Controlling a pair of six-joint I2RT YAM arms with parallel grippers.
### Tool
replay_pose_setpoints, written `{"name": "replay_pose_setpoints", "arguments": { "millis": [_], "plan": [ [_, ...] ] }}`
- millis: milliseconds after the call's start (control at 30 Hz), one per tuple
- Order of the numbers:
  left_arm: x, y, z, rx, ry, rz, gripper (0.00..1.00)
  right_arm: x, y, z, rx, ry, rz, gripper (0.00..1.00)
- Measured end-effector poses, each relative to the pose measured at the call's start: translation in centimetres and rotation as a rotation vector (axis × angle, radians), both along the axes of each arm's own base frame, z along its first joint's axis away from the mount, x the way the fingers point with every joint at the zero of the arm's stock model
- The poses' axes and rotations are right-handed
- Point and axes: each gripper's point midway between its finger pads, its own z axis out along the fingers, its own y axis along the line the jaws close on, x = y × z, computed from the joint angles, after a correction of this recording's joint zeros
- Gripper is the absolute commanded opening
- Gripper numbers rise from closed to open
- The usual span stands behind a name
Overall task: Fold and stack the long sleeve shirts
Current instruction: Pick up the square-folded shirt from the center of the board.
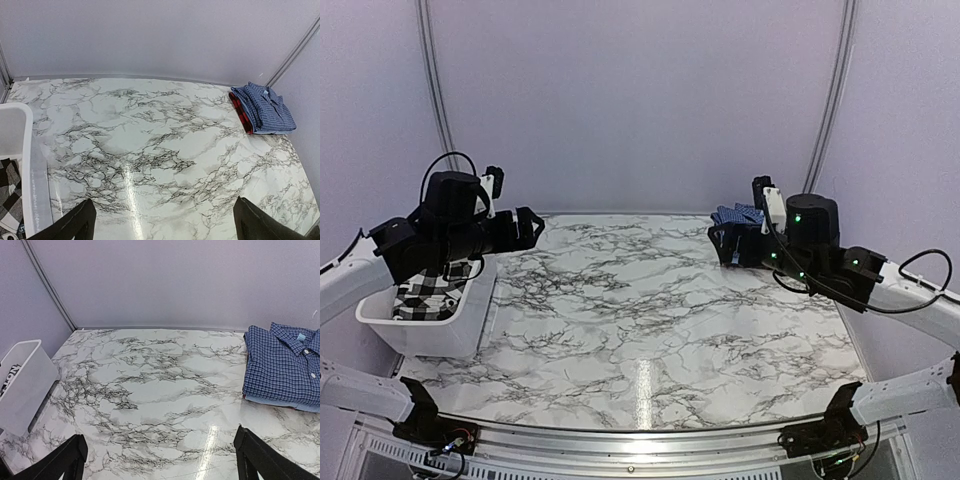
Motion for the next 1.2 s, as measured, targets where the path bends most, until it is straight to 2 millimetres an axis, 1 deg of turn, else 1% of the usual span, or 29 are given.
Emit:
{"name": "replay_pose_setpoints", "arguments": {
  "millis": [133, 400, 533, 667, 767, 867, 900, 933, 1000, 1100, 1200],
  "plan": [
    [0.2, -0.8, 0.6, 0.008, -0.025, -0.024, 0.99, 0.0, 0.0, 0.1, 0.001, -0.002, -0.002, 0.99],
    [0.5, -0.6, 1.1, 0.024, -0.051, -0.018, 0.99, 0.1, -0.1, 0.1, -0.003, -0.005, -0.009, 0.99],
    [0.6, 0.2, 1.5, 0.034, -0.068, 0.02, 0.99, 0.1, -0.2, 0.1, -0.005, -0.006, -0.011, 0.98],
    [0.7, 2.1, 1.9, 0.059, -0.086, 0.112, 0.99, 0.2, -0.1, 0.0, -0.007, -0.005, -0.011, 0.99],
    [0.7, 4.0, 1.8, 0.084, -0.08, 0.206, 0.99, 0.3, 0.0, -0.2, -0.014, -0.002, -0.01, 0.99],
    [0.7, 7.0, 1.1, 0.111, -0.047, 0.324, 0.99, 0.5, 0.1, -0.6, -0.023, 0.007, -0.009, 0.99],
    [0.7, 8.7, 0.8, 0.117, -0.028, 0.381, 0.99, 0.5, 0.2, -0.8, -0.026, 0.011, -0.006, 0.99],
    [0.8, 9.9, 0.6, 0.12, -0.017, 0.424, 0.99, 0.5, 0.3, -0.9, -0.029, 0.013, -0.003, 0.99],
    [0.8, 13.4, 0.0, 0.114, 0.012, 0.534, 0.99, 0.5, 0.5, -1.0, -0.032, 0.016, 0.004, 0.99],
    [0.3, 18.1, -1.8, 0.121, 0.071, 0.68, 0.99, 0.5, 0.6, -1.0, -0.036, 0.011, 0.012, 0.98],
    [-0.2, 21.4, -4.1, 0.142, 0.154, 0.779, 0.99, 0.5, 0.6, -0.8, -0.035, 0.004, 0.015, 0.98]
  ]
}}
